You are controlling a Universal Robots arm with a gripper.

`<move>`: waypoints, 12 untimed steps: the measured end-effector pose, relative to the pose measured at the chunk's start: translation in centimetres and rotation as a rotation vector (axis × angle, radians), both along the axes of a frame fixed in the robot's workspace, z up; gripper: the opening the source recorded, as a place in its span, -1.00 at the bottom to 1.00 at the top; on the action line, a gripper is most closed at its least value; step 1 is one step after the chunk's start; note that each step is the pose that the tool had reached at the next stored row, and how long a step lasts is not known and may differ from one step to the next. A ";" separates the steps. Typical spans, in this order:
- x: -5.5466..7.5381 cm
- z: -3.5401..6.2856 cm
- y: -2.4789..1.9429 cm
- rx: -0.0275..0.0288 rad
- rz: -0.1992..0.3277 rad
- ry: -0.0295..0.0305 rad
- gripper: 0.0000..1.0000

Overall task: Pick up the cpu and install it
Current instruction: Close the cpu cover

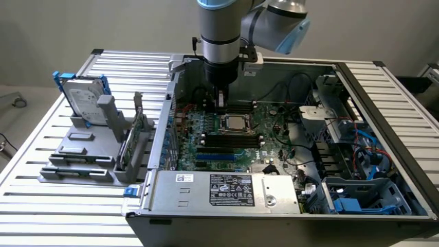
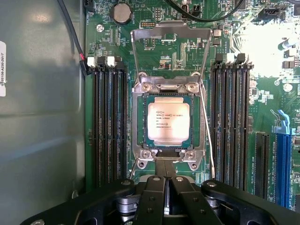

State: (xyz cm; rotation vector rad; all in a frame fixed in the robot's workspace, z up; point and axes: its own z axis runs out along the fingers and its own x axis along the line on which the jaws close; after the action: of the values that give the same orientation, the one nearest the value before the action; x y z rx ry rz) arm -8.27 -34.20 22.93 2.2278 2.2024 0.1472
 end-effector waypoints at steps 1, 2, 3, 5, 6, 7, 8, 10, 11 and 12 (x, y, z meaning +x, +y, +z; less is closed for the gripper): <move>0.0 0.00 0.00 0.0000 0.000 0.0000 -0.79; 0.0 0.00 0.00 0.0000 0.000 0.0001 -0.79; 0.0 0.00 0.00 0.0000 0.000 0.0000 -0.79; 0.0 0.00 0.00 0.0000 0.000 0.0001 -0.79; 0.0 0.00 -0.01 0.0001 0.000 0.0001 -0.79; 0.2 0.01 0.00 0.0007 0.000 0.0000 -0.79; 0.5 0.07 0.00 0.0011 0.000 0.0004 -0.79; 1.2 0.32 -0.05 0.0031 0.000 0.0025 -0.79; 1.5 0.51 -0.10 0.0038 0.000 0.0038 -0.79; 1.8 0.81 -0.16 0.0038 0.000 0.0053 -0.79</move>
State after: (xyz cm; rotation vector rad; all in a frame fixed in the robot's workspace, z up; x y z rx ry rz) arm -6.49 -34.37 23.74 2.2327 2.2068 0.1459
